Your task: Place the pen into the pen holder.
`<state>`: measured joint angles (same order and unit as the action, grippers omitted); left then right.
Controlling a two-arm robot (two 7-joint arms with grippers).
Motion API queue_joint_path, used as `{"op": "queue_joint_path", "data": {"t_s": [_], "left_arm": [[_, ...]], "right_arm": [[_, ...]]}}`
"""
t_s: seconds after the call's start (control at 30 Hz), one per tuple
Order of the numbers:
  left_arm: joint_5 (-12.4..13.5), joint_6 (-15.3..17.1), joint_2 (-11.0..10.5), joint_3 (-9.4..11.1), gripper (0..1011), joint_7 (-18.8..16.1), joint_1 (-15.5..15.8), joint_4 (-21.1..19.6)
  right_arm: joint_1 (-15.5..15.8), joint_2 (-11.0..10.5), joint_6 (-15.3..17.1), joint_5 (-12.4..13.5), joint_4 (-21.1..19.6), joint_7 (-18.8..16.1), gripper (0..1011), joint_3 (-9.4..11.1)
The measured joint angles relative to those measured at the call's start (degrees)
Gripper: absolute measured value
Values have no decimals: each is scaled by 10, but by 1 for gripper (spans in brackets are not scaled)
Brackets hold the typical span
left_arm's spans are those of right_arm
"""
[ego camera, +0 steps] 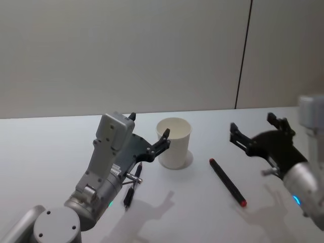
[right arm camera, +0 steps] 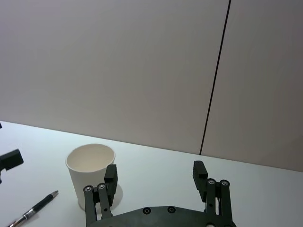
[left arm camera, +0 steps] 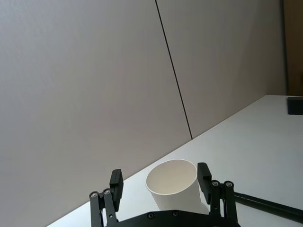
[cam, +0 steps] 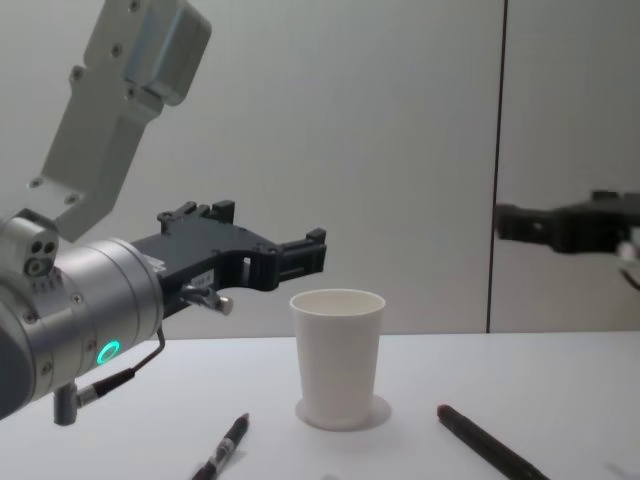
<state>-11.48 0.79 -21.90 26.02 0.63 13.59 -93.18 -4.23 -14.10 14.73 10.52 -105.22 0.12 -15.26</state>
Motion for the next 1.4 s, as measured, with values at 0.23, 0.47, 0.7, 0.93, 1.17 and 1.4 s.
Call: {"op": "queue_joint_path", "data": {"t_s": [0.23, 0.47, 0.7, 0.93, 1.17, 1.4], "left_arm": [[0, 0, 0, 0, 1000, 0, 0, 0], [0, 0, 0, 0, 1000, 0, 0, 0], [0, 0, 0, 0, 1000, 0, 0, 0], [0, 0, 0, 0, 1000, 0, 0, 0], [0, 0, 0, 0, 1000, 0, 0, 0], [0, 0, 0, 0, 1000, 0, 0, 0]], "right_arm": [[-49, 44, 101, -45, -2, 16, 1001, -15], [-94, 75, 194, -69, 10, 22, 1001, -16], [-121, 87, 248, -72, 25, 16, 1001, -6], [-138, 93, 284, -68, 42, -4, 1002, 2], [-148, 98, 310, -65, 59, -26, 1001, 5], [-150, 103, 330, -63, 67, -35, 1001, 5]]}}
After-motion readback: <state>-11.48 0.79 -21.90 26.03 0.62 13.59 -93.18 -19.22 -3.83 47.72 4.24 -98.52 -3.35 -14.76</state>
